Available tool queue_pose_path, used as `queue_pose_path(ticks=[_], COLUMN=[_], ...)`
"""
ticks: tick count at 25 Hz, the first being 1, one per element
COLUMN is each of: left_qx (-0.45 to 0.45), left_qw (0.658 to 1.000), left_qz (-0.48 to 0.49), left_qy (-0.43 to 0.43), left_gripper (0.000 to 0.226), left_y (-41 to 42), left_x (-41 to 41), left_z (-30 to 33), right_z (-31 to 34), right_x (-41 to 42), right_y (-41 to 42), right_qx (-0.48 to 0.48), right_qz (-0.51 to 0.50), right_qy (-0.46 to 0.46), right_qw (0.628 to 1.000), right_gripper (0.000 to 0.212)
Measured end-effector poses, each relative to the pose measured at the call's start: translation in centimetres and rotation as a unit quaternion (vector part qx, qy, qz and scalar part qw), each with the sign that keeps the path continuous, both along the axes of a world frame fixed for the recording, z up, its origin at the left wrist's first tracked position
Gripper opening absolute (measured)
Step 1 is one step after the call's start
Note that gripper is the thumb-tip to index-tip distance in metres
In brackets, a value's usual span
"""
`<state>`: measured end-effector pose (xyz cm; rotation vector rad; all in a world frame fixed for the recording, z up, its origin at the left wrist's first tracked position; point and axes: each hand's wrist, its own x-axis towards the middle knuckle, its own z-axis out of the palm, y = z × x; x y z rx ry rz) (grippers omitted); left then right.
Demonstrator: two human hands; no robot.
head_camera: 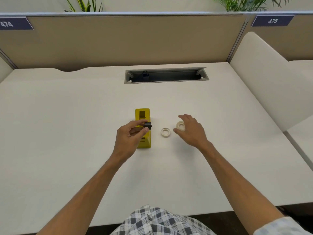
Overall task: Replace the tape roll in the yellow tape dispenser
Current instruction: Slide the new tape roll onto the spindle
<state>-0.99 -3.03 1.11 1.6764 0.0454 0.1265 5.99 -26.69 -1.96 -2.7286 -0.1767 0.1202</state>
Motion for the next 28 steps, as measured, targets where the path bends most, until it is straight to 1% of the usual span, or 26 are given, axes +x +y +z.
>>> queue_pose_path(ticks=[2, 4, 7, 9, 10, 11, 12, 14, 15, 17, 20, 22, 25, 28], left_qx=[-0.007, -0.011, -0.006, -0.001, 0.004, 0.009, 0.014, 0.018, 0.016, 0.011, 0.017, 0.023, 0.019, 0.013], left_qw=[1.000, 1.000, 1.000, 1.000, 1.000, 1.000, 1.000, 0.999, 0.999, 0.999, 1.000, 0.999, 1.000, 1.000], left_qz=[-0.003, -0.002, 0.007, 0.016, 0.020, 0.023, 0.025, 0.028, 0.029, 0.028, 0.023, 0.022, 0.013, -0.001], left_qy=[0.003, 0.005, 0.005, 0.008, 0.009, 0.010, 0.009, 0.006, 0.006, 0.012, 0.013, 0.006, 0.001, 0.000], left_gripper=[0.028, 0.029, 0.029, 0.028, 0.028, 0.028, 0.027, 0.026, 0.026, 0.026, 0.028, 0.029, 0.028, 0.029], left_y=[0.1, 0.2, 0.3, 0.4, 0.5, 0.5, 0.6, 0.7, 0.7, 0.6, 0.3, 0.0, -0.4, -0.6], left_x=[-0.1, -0.1, -0.2, -0.1, -0.1, -0.1, -0.1, -0.1, -0.1, 0.0, 0.0, 0.1, 0.1, 0.0], left_z=[0.0, 0.0, -0.1, -0.2, -0.3, -0.3, -0.3, -0.3, -0.3, -0.3, -0.1, 0.0, 0.3, 0.5], right_z=[-1.3, -2.1, -2.8, -2.9, -2.9, -2.9, -2.6, -1.7, -1.1, 0.1, 1.9, 3.0, 4.0, 4.5], right_x=[0.9, 1.5, 1.7, 1.6, 1.4, 1.2, 0.8, 0.0, -0.3, -1.1, -2.2, -2.9, -3.4, -3.6], right_y=[-1.2, -1.8, -1.9, -1.8, -1.6, -1.4, -1.1, -0.4, 0.1, 0.9, 2.0, 2.7, 3.4, 3.8], right_qx=[-0.089, -0.128, -0.125, -0.106, -0.077, -0.016, 0.075, 0.259, 0.315, 0.386, 0.465, 0.495, 0.494, 0.483], right_qz=[0.003, 0.006, 0.017, 0.021, 0.015, -0.004, -0.031, -0.072, -0.072, -0.047, -0.004, 0.026, 0.059, 0.075], right_qy=[0.028, 0.033, 0.018, -0.009, -0.021, -0.027, -0.025, -0.008, 0.001, 0.028, 0.062, 0.077, 0.086, 0.085], right_qw=[0.996, 0.991, 0.992, 0.994, 0.997, 0.999, 0.996, 0.963, 0.946, 0.921, 0.883, 0.865, 0.863, 0.868], right_gripper=[0.068, 0.066, 0.058, 0.052, 0.051, 0.050, 0.049, 0.042, 0.039, 0.035, 0.031, 0.032, 0.037, 0.037])
